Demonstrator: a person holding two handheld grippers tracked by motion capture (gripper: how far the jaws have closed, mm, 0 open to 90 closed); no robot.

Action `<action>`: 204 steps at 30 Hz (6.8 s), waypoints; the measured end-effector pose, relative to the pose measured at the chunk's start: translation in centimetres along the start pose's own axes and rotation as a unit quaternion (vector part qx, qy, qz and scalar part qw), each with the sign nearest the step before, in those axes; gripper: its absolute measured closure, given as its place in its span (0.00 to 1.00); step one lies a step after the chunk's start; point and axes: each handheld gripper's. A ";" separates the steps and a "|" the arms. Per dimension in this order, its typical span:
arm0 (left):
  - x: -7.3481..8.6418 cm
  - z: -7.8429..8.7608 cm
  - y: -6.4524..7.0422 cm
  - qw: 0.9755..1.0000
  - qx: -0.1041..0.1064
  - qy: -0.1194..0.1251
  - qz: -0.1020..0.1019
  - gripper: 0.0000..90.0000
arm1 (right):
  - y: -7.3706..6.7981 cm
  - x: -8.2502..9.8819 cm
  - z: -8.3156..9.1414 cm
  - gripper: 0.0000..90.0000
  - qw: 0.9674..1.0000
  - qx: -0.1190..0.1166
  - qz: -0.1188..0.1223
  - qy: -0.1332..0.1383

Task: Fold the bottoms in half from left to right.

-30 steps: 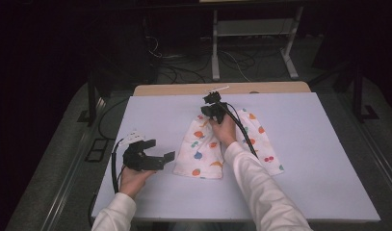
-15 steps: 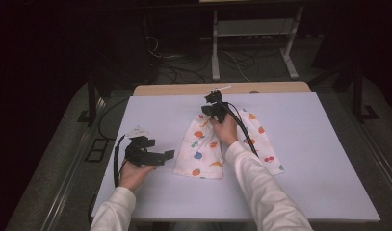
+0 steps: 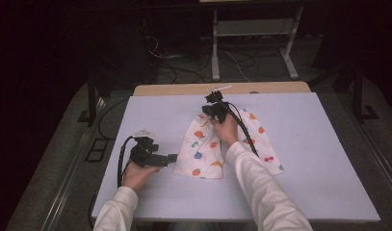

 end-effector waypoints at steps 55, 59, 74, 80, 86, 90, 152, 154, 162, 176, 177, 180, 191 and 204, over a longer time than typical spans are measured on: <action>1.2 -2.5 1.7 0.996 0.033 -0.077 0.014 0.90 | -0.1 0.3 0.3 0.96 1.000 0.004 0.007 0.003; 1.1 -2.8 1.8 0.996 0.035 -0.079 0.013 0.97 | -0.1 0.3 0.3 0.96 1.000 0.004 0.007 0.005; 0.6 -2.4 3.6 0.996 0.036 -0.078 -0.032 0.99 | 0.1 0.3 0.5 0.96 1.000 0.001 0.006 0.010; 0.1 -2.5 4.8 0.995 0.043 -0.075 -0.050 0.99 | 0.3 0.2 0.8 0.96 1.000 -0.001 0.001 0.012; -0.6 -2.0 5.9 0.994 0.054 -0.063 -0.064 0.99 | 0.8 0.1 1.3 0.96 1.000 -0.007 -0.005 0.017; -1.1 -1.8 6.6 0.994 0.059 -0.058 -0.074 0.99 | 1.2 0.0 1.6 0.96 1.000 -0.006 -0.005 0.017; -7.8 -5.5 15.1 0.976 0.153 -0.049 -0.149 0.99 | 10.2 1.8 6.8 0.96 0.998 -0.032 -0.055 0.023; -8.0 -5.8 15.3 0.975 0.157 -0.049 -0.148 0.99 | 10.5 1.9 6.9 0.96 0.998 -0.033 -0.055 0.023; -9.0 -7.1 15.7 0.975 0.169 -0.046 -0.138 0.99 | 11.5 2.0 6.9 0.96 0.998 -0.031 -0.053 0.020; -10.0 -9.1 16.5 0.974 0.182 -0.044 -0.130 0.99 | 13.1 2.3 6.6 0.96 0.999 -0.024 -0.038 0.007; -10.0 -9.2 16.6 0.974 0.183 -0.045 -0.129 0.99 | 13.2 2.3 6.5 0.96 0.999 -0.023 -0.036 0.006; -10.1 -9.7 16.7 0.973 0.185 -0.045 -0.127 0.99 | 13.5 2.4 6.3 0.96 0.999 -0.026 -0.036 0.004; -10.5 -11.1 17.3 0.973 0.188 -0.047 -0.121 0.99 | 14.0 2.6 5.6 0.96 0.999 -0.023 -0.036 -0.005; -11.1 -12.7 17.8 0.975 0.187 -0.045 -0.107 0.99 | 14.8 2.9 5.1 0.96 0.999 -0.023 -0.031 -0.013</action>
Point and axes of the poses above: each handheld gripper's, and its own axes: z roughly backward along the jaws, x roughly out of its underside, y roughly to its right, and after that the axes turned 13 degrees about -y, right-handed
